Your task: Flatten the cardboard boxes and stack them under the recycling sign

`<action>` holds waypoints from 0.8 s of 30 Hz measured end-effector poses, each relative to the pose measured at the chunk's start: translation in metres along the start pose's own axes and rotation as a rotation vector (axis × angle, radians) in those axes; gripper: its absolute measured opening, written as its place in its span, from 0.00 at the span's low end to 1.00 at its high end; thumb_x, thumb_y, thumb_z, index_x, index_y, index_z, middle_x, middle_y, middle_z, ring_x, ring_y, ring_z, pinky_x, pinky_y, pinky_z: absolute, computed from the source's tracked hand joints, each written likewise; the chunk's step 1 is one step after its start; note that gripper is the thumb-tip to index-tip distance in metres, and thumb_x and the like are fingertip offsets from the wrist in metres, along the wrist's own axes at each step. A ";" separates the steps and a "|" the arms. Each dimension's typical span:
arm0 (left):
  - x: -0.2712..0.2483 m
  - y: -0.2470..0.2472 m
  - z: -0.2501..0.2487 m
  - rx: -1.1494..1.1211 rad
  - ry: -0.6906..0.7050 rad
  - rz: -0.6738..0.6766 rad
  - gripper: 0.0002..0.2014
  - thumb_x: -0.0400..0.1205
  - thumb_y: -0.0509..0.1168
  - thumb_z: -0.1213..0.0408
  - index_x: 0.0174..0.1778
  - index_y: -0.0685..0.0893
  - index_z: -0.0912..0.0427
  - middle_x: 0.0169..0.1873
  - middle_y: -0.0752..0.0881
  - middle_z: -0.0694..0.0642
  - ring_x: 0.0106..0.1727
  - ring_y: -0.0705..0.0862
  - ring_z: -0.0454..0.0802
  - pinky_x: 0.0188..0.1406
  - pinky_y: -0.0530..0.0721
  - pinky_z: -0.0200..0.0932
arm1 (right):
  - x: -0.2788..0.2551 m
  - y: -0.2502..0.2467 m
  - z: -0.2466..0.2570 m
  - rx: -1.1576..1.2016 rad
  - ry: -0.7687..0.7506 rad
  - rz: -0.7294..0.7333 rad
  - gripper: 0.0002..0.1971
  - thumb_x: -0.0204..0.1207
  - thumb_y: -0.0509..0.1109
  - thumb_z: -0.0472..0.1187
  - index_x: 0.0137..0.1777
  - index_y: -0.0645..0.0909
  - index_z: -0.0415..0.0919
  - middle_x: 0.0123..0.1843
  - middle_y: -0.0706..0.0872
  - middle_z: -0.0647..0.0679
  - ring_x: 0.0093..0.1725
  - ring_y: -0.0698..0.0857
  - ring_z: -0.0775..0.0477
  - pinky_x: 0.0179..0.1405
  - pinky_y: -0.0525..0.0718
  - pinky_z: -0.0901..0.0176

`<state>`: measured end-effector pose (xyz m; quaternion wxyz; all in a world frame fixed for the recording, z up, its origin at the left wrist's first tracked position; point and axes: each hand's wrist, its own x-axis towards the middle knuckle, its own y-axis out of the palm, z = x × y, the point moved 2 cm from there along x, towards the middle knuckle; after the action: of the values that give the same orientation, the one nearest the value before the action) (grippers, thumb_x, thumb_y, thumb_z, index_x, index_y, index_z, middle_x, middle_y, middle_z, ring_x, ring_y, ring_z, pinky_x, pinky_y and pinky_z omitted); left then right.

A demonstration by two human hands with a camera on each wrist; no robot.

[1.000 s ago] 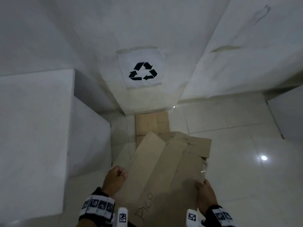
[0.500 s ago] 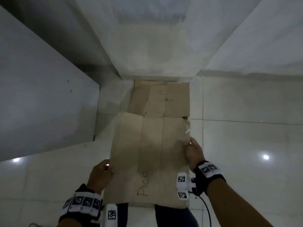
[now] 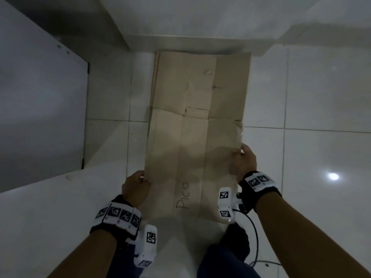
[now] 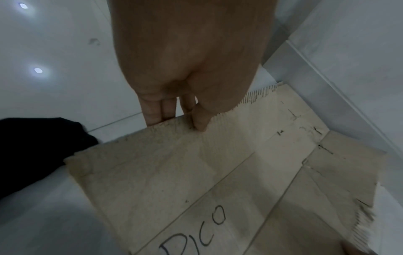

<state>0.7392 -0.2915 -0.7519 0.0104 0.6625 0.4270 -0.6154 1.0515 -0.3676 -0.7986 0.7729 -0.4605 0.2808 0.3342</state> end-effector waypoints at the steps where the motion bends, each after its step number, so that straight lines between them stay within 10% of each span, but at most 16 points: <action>1: 0.008 0.002 0.000 0.007 -0.004 -0.001 0.14 0.83 0.63 0.63 0.64 0.84 0.55 0.57 0.88 0.60 0.52 0.84 0.59 0.51 0.82 0.44 | 0.007 0.005 0.002 -0.004 0.008 -0.015 0.18 0.76 0.61 0.46 0.64 0.81 0.57 0.55 0.89 0.42 0.50 0.87 0.34 0.50 0.88 0.38; 9: 0.025 -0.001 0.004 0.011 -0.107 0.018 0.19 0.83 0.64 0.62 0.72 0.77 0.54 0.65 0.84 0.60 0.54 0.82 0.59 0.51 0.79 0.43 | 0.012 0.008 -0.004 -0.080 0.029 -0.019 0.21 0.81 0.62 0.49 0.74 0.74 0.56 0.62 0.87 0.45 0.59 0.85 0.37 0.60 0.85 0.45; 12: 0.004 -0.019 0.004 -0.047 -0.116 0.095 0.28 0.81 0.69 0.63 0.78 0.71 0.55 0.72 0.78 0.63 0.70 0.79 0.61 0.68 0.78 0.50 | -0.017 -0.009 -0.002 -0.075 0.040 0.028 0.25 0.82 0.63 0.47 0.79 0.68 0.56 0.70 0.82 0.50 0.68 0.81 0.43 0.68 0.78 0.53; 19: -0.097 -0.102 -0.041 -0.088 0.012 0.168 0.24 0.82 0.68 0.62 0.76 0.74 0.55 0.70 0.79 0.61 0.70 0.78 0.58 0.69 0.74 0.47 | -0.138 -0.084 0.035 -0.057 0.052 0.026 0.25 0.82 0.64 0.44 0.79 0.68 0.54 0.73 0.80 0.47 0.68 0.79 0.45 0.60 0.68 0.63; 24: -0.197 -0.173 -0.076 -0.120 0.120 0.214 0.21 0.84 0.66 0.64 0.74 0.75 0.57 0.66 0.82 0.60 0.56 0.79 0.52 0.44 0.77 0.34 | -0.258 -0.140 0.079 -0.134 0.009 0.072 0.25 0.83 0.63 0.45 0.79 0.67 0.53 0.70 0.82 0.45 0.68 0.79 0.42 0.68 0.70 0.58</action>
<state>0.7243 -0.2491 -0.4828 0.0900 0.7380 0.3899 -0.5433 1.0103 -0.4127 -0.5008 0.7266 -0.5024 0.2776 0.3777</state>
